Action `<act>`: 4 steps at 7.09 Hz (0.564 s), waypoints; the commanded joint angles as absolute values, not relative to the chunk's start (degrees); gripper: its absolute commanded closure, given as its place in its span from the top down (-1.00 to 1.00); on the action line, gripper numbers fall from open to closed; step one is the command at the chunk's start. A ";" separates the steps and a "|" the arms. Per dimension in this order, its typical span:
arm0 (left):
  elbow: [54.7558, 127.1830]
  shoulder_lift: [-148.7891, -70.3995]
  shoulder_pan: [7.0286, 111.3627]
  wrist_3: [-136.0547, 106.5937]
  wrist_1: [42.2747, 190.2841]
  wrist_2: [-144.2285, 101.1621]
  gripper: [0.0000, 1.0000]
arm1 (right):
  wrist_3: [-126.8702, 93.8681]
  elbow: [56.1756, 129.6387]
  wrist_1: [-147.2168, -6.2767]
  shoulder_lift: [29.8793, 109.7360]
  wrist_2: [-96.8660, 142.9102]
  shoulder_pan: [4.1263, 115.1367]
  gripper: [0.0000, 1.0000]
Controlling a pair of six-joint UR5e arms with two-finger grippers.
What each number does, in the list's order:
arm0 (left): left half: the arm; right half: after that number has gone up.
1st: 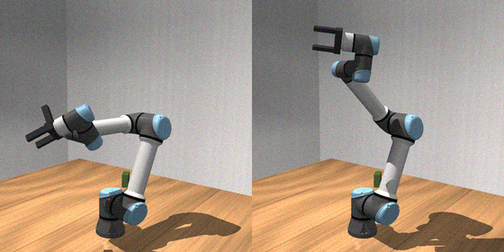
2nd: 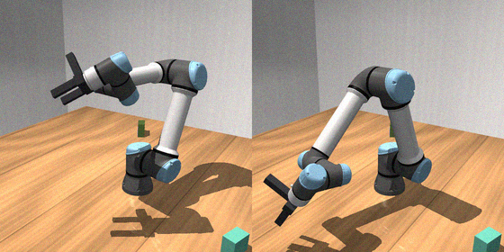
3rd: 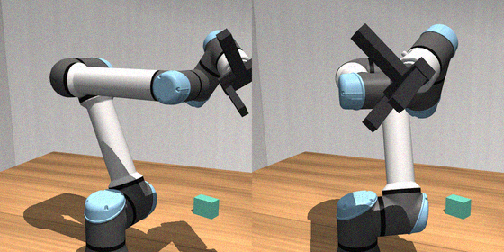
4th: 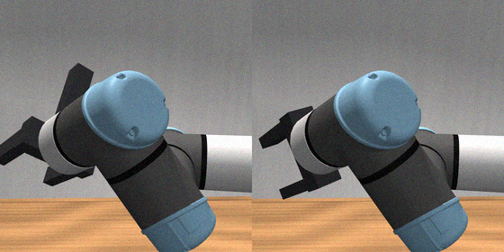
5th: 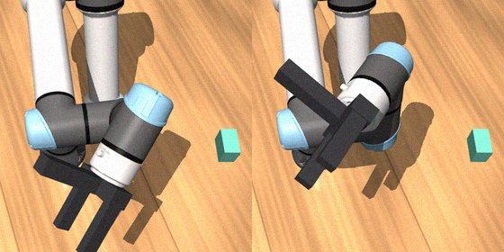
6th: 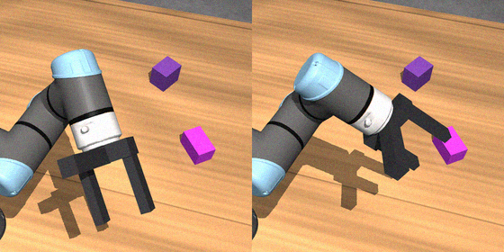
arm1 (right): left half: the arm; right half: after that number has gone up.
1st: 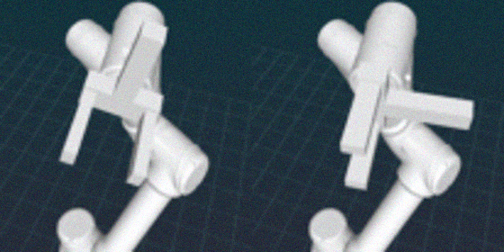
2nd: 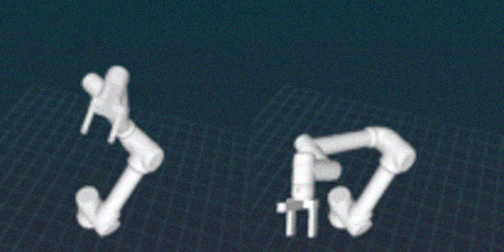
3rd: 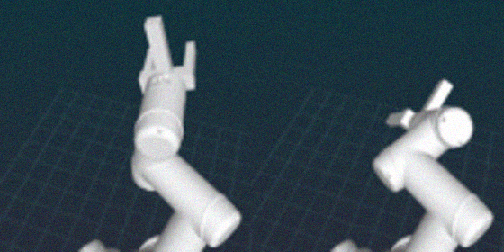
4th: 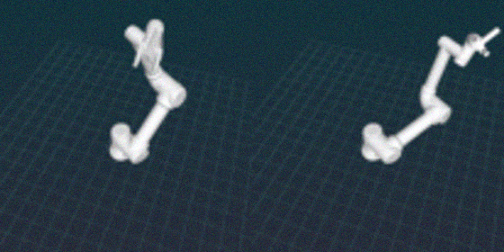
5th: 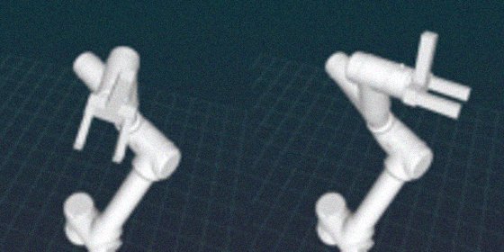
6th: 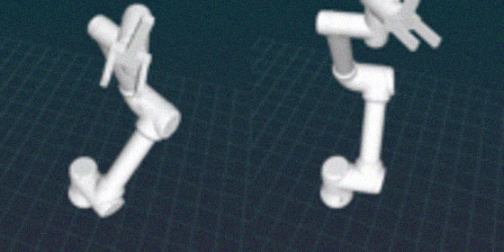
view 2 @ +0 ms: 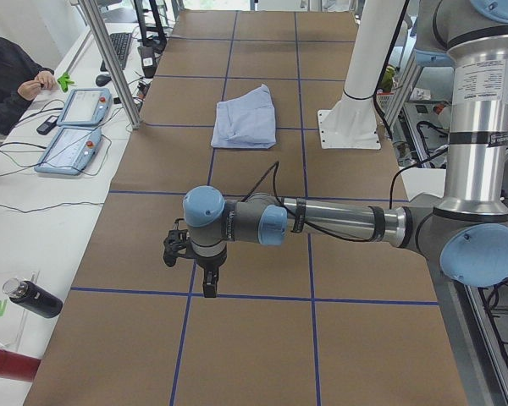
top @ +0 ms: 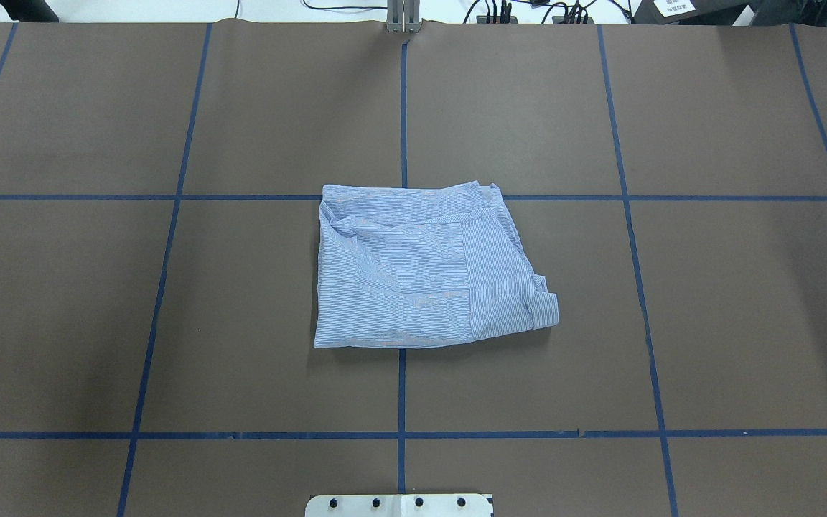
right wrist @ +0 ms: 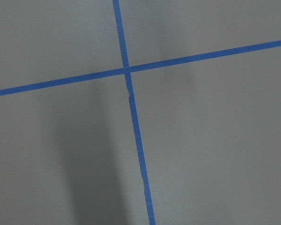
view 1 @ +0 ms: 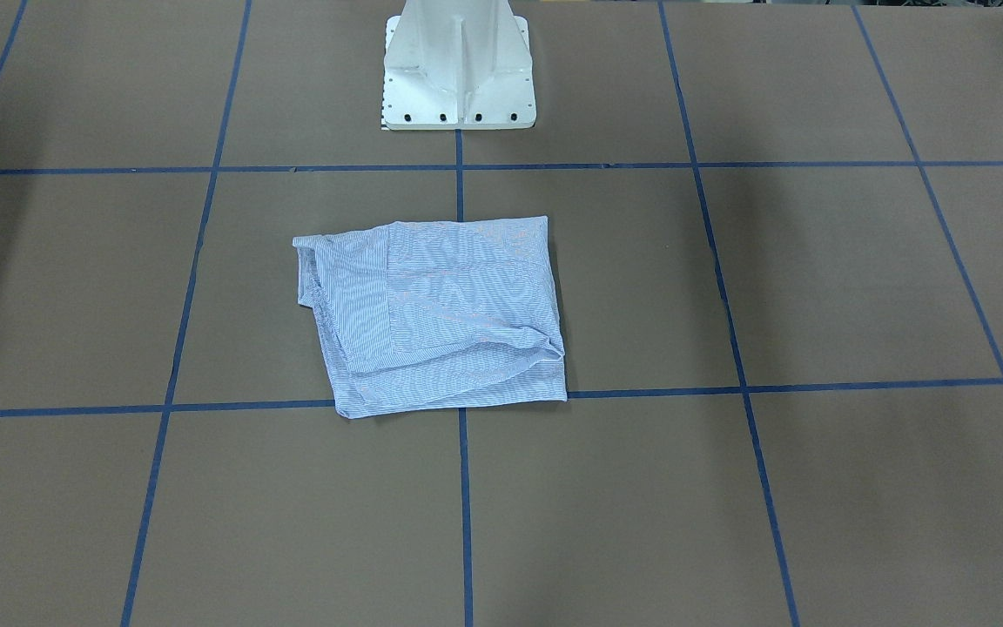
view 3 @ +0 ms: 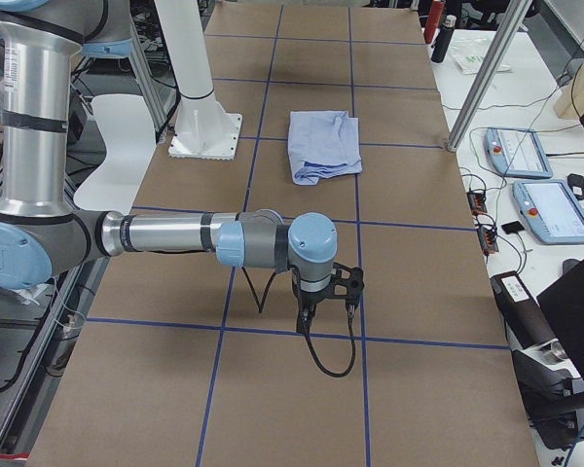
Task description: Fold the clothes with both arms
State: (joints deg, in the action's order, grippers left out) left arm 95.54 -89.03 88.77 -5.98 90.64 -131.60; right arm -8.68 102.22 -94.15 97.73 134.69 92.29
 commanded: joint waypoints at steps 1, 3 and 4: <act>95.54 -89.03 88.77 -5.98 90.70 -131.57 1.00 | -7.74 102.39 -94.13 97.65 134.13 92.29 1.00; 95.54 -89.03 88.77 -5.98 90.70 -131.57 1.00 | -3.37 102.22 -94.22 97.73 133.33 91.32 1.00; 95.54 -89.03 88.77 -5.98 90.70 -131.57 1.00 | -2.38 102.22 -94.39 98.17 133.68 90.80 1.00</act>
